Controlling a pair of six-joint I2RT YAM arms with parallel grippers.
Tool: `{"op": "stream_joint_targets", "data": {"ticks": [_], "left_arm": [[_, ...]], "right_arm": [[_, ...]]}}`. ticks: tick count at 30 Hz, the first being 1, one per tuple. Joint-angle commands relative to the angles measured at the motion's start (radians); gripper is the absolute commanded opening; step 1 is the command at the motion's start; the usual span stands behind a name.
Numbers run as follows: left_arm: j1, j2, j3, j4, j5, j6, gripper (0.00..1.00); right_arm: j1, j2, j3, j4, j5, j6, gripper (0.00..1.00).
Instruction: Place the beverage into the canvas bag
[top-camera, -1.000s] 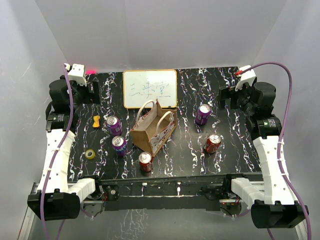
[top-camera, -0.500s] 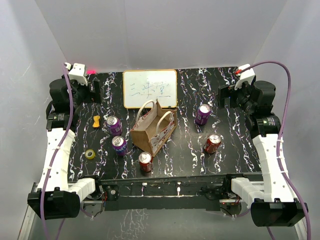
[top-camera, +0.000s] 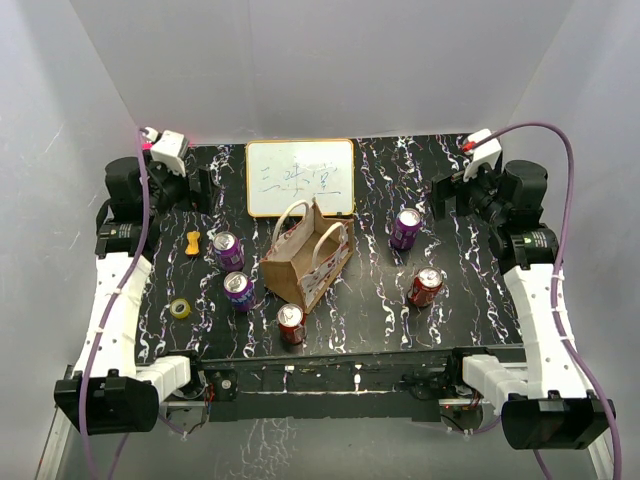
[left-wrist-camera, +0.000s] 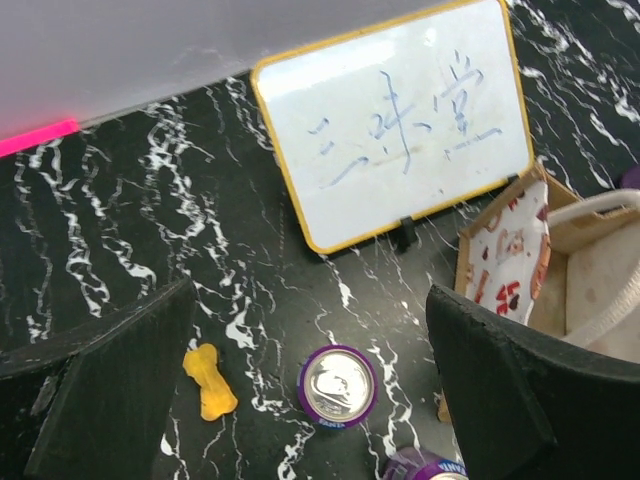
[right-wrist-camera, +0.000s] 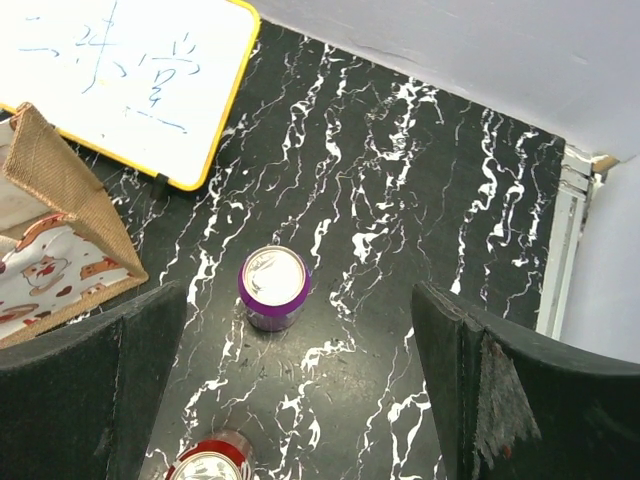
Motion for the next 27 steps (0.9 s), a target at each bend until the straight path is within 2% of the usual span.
{"op": "stream_joint_targets", "data": {"ticks": [1, 4, 16, 27], "left_arm": [[-0.053, 0.027, 0.032, -0.051, 0.059, 0.044, 0.97], [-0.114, 0.050, 0.026, -0.073, 0.066, 0.057, 0.97], [-0.235, 0.116, 0.064, -0.200, 0.398, 0.044, 0.97], [-0.337, 0.206, 0.066, -0.174, 0.372, 0.059, 0.93]], "right_arm": [[0.000, 0.021, -0.025, 0.032, -0.076, -0.046, 0.98], [0.003, 0.051, -0.055, 0.048, -0.085, -0.049, 0.98], [0.088, 0.158, -0.214, 0.166, -0.123, -0.132, 0.98], [0.144, 0.286, -0.233, 0.296, 0.072, -0.078, 0.98]]}}
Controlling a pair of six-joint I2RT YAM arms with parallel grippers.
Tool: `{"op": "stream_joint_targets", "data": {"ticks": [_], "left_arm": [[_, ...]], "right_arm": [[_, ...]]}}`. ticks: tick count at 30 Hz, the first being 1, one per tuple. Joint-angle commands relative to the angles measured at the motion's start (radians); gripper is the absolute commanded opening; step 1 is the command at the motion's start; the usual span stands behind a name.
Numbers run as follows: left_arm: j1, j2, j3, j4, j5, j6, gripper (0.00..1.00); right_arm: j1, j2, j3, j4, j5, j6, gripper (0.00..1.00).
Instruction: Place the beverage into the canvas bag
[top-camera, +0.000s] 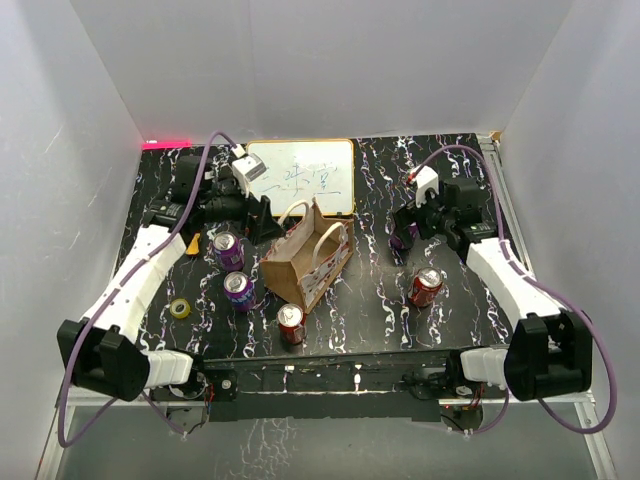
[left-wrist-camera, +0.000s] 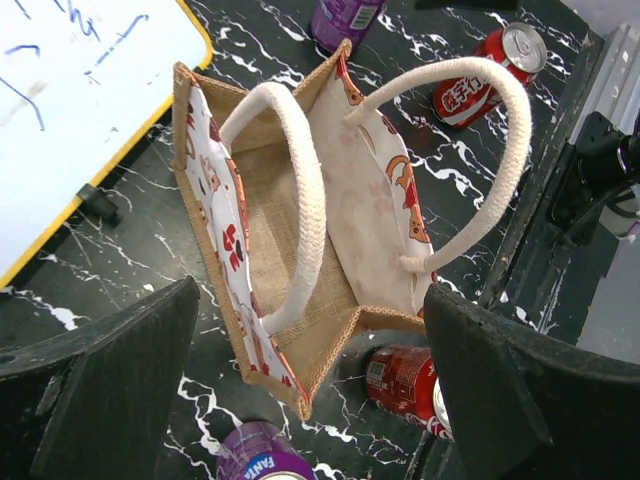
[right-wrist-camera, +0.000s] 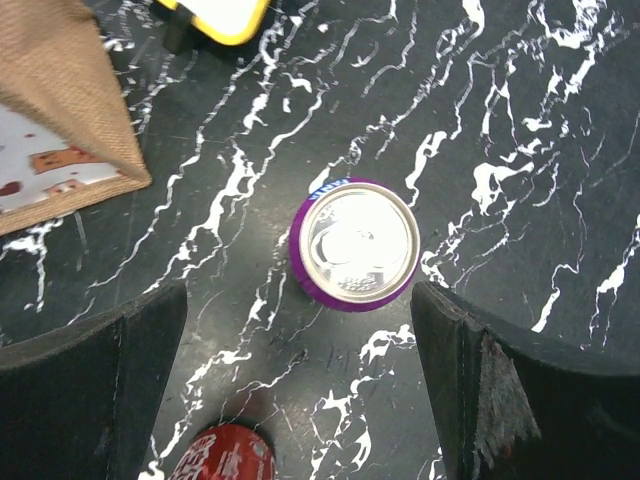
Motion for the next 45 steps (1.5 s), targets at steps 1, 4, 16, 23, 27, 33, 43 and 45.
{"op": "stream_joint_targets", "data": {"ticks": [1, 4, 16, 23, 27, 33, 43, 45], "left_arm": [[-0.034, 0.027, 0.031, 0.012, 0.008, 0.014, 0.93], [-0.051, 0.048, 0.040, 0.025, 0.004, 0.006, 0.93], [-0.088, 0.079, 0.037, 0.064, 0.008, -0.018, 0.92], [-0.089, 0.079, 0.032, 0.066, 0.009, -0.026, 0.91], [-0.090, 0.081, 0.032, 0.072, 0.013, -0.038, 0.90], [-0.095, 0.079, 0.019, 0.088, 0.016, -0.057, 0.86], [-0.127, 0.080, 0.035, 0.088, -0.040, -0.061, 0.68], [-0.133, 0.079, 0.038, 0.090, -0.059, -0.060, 0.66]], "right_arm": [[0.011, 0.055, 0.029, 0.124, 0.102, 0.032, 0.98], [0.015, 0.112, 0.048, 0.128, 0.117, 0.042, 0.98], [0.030, 0.232, 0.099, 0.171, 0.175, 0.086, 0.97], [0.036, 0.263, 0.116, 0.165, 0.157, 0.085, 0.83], [0.037, 0.265, 0.122, 0.154, 0.158, 0.080, 0.74], [0.039, 0.266, 0.135, 0.130, 0.146, 0.064, 0.56], [0.067, 0.177, 0.254, 0.059, 0.094, 0.039, 0.08], [0.086, 0.152, 0.284, 0.048, 0.085, 0.037, 0.08]]}}
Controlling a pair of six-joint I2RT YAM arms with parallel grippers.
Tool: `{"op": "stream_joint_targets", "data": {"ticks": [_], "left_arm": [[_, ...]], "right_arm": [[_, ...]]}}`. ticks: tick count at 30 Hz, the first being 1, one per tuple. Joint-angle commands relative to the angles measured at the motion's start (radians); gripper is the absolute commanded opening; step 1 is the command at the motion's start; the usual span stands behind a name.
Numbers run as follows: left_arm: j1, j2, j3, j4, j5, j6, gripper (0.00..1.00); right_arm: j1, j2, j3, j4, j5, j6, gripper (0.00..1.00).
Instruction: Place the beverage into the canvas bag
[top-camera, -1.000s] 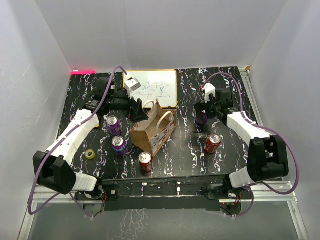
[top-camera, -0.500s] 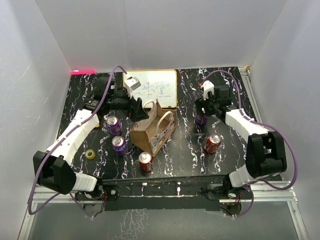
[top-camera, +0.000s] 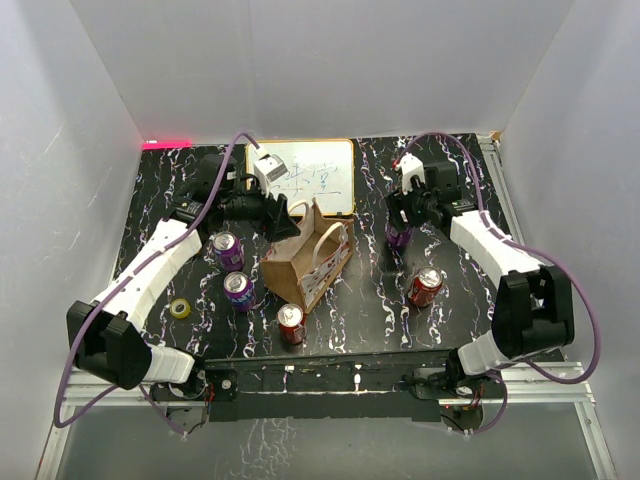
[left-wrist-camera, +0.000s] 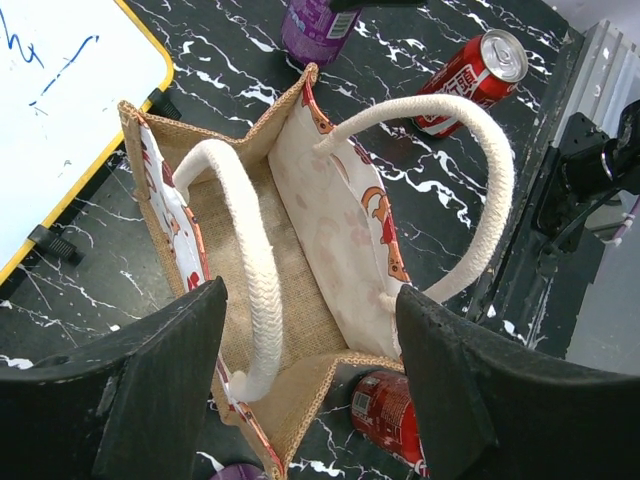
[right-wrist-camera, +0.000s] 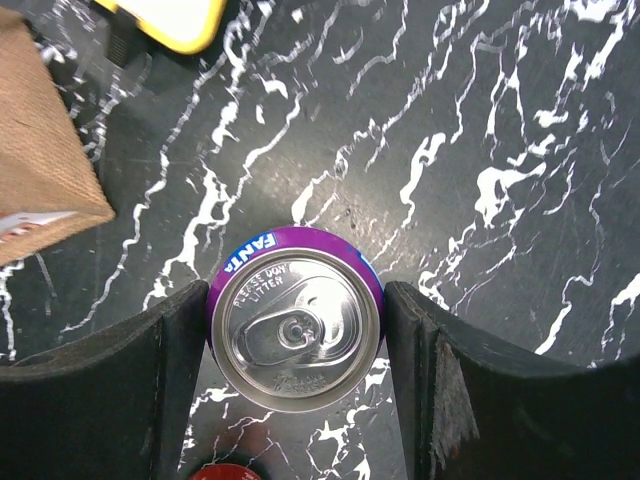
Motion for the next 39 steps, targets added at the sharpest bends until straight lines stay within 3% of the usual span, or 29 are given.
{"op": "stream_joint_targets", "data": {"ticks": [1, 6, 15, 28, 39], "left_arm": [[-0.018, -0.006, 0.027, 0.007, -0.028, 0.003, 0.65], [-0.034, 0.007, 0.049, 0.008, -0.039, 0.005, 0.54], [-0.107, 0.086, 0.105, 0.029, -0.022, -0.017, 0.01], [-0.144, 0.155, 0.148, 0.129, 0.095, -0.208, 0.00], [-0.142, 0.134, 0.081, 0.159, 0.003, -0.220, 0.00]], "right_arm": [[0.041, -0.119, 0.140, 0.064, -0.044, -0.019, 0.08], [0.102, -0.141, 0.246, 0.016, -0.037, -0.027, 0.08], [0.187, -0.124, 0.475, -0.075, -0.088, -0.043, 0.08], [0.220, -0.148, 0.520, -0.188, -0.355, -0.073, 0.08], [0.229, -0.159, 0.460, -0.241, -0.496, -0.133, 0.08]]}}
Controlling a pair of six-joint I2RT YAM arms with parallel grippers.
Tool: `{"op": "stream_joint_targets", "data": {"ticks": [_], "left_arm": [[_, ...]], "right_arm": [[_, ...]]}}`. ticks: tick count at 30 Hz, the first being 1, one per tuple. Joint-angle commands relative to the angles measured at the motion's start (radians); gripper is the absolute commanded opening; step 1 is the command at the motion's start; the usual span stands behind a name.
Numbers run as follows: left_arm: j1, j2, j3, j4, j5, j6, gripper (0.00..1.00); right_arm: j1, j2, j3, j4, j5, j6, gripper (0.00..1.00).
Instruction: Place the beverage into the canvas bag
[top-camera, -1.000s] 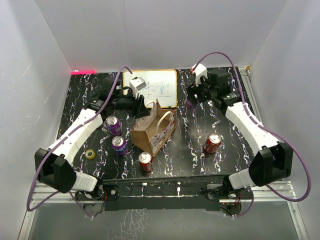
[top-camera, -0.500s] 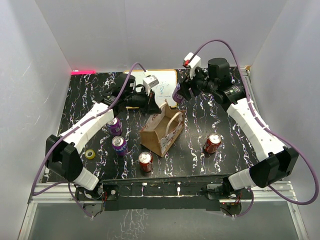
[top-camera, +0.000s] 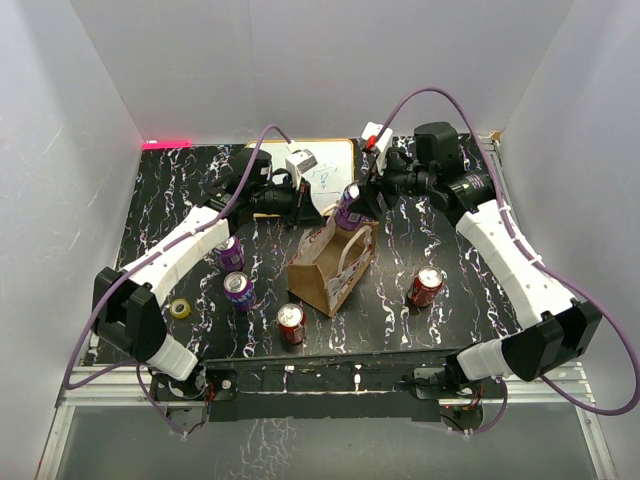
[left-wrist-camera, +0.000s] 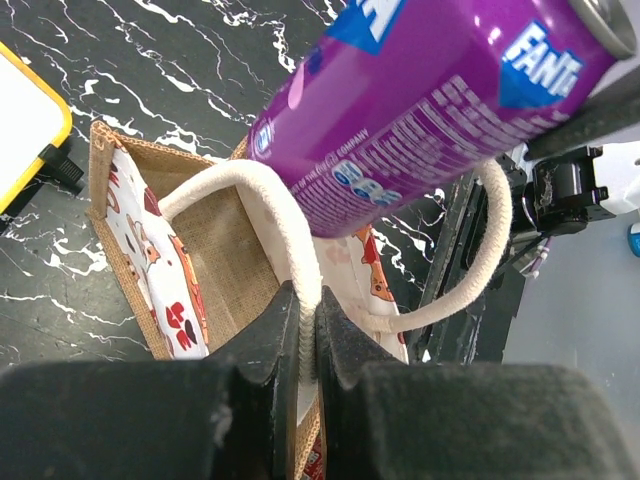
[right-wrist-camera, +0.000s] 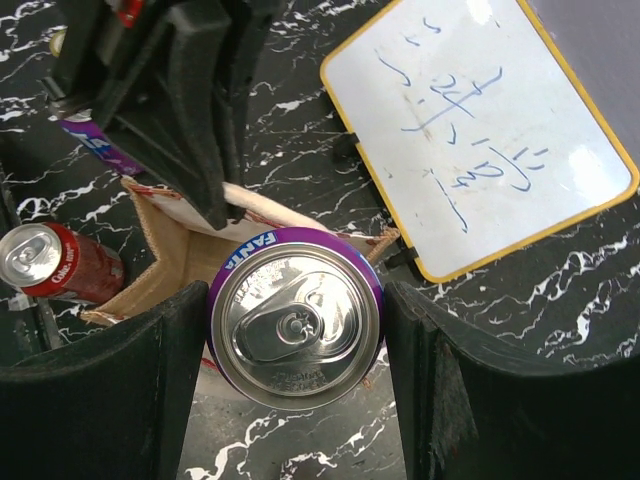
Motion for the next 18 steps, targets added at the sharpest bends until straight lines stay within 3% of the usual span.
{"op": "stream_joint_targets", "data": {"ticks": [1, 18], "left_arm": [[-0.004, -0.040, -0.012, 0.025, -0.012, -0.014, 0.00], [0.006, -0.072, -0.037, 0.022, -0.195, -0.039, 0.00]], "right_arm": [[0.019, -0.037, 0.006, 0.101, -0.082, -0.033, 0.08], [0.092, 0.070, -0.001, 0.083, 0.024, -0.107, 0.08]]}}
